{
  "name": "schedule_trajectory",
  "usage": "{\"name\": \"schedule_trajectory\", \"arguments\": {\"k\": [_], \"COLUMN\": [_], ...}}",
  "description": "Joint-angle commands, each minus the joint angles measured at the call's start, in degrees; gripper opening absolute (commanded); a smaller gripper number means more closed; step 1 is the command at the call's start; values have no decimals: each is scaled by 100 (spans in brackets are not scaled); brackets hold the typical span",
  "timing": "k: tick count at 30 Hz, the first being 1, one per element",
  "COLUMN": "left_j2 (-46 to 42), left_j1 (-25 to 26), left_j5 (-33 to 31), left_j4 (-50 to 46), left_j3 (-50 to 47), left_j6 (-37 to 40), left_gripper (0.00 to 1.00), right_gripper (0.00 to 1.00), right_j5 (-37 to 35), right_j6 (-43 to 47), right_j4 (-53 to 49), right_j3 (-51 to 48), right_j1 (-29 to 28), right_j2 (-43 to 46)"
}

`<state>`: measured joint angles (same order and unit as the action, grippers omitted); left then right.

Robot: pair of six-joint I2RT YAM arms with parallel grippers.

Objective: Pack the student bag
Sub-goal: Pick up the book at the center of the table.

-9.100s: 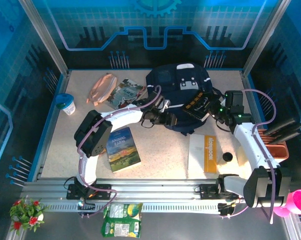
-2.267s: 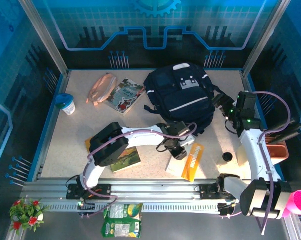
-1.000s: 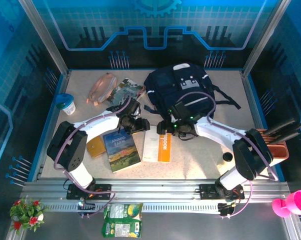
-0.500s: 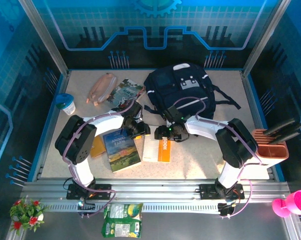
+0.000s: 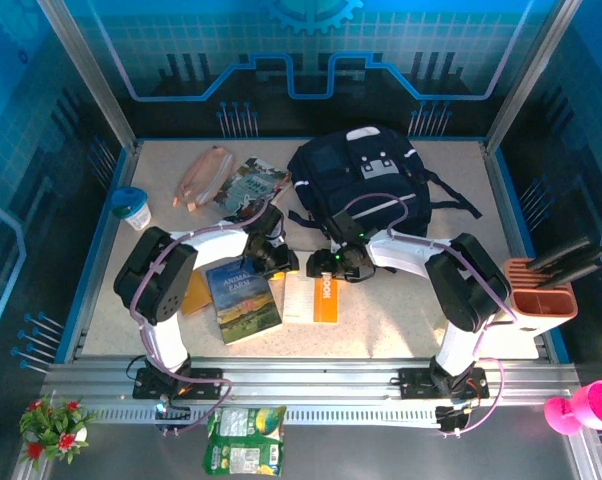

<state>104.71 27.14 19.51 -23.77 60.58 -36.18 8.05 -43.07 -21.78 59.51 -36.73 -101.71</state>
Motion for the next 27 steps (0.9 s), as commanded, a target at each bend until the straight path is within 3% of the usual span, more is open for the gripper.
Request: {"name": "schedule_trajectory", "arguments": {"k": [1, 12, 18, 27], "left_j2": [138, -685, -385, -135], "left_j1": [24, -86, -86, -77], "left_j5": [824, 1735, 1550, 626], "left_j4": [146, 704, 734, 389], "left_j3": [4, -303, -373, -283], "left_j6": [223, 488, 409, 302], "left_gripper": [39, 36, 34, 31], "right_gripper": [73, 72, 66, 55], "right_j5": [38, -41, -76, -357], "right_j6": [-52, -35, 18, 18], "right_j4": [-9, -9, -54, -297], "right_j3": [-26, -105, -46, 44], "right_j1": [-22, 79, 100, 96], "right_j2": [-287, -210, -281, -366]}}
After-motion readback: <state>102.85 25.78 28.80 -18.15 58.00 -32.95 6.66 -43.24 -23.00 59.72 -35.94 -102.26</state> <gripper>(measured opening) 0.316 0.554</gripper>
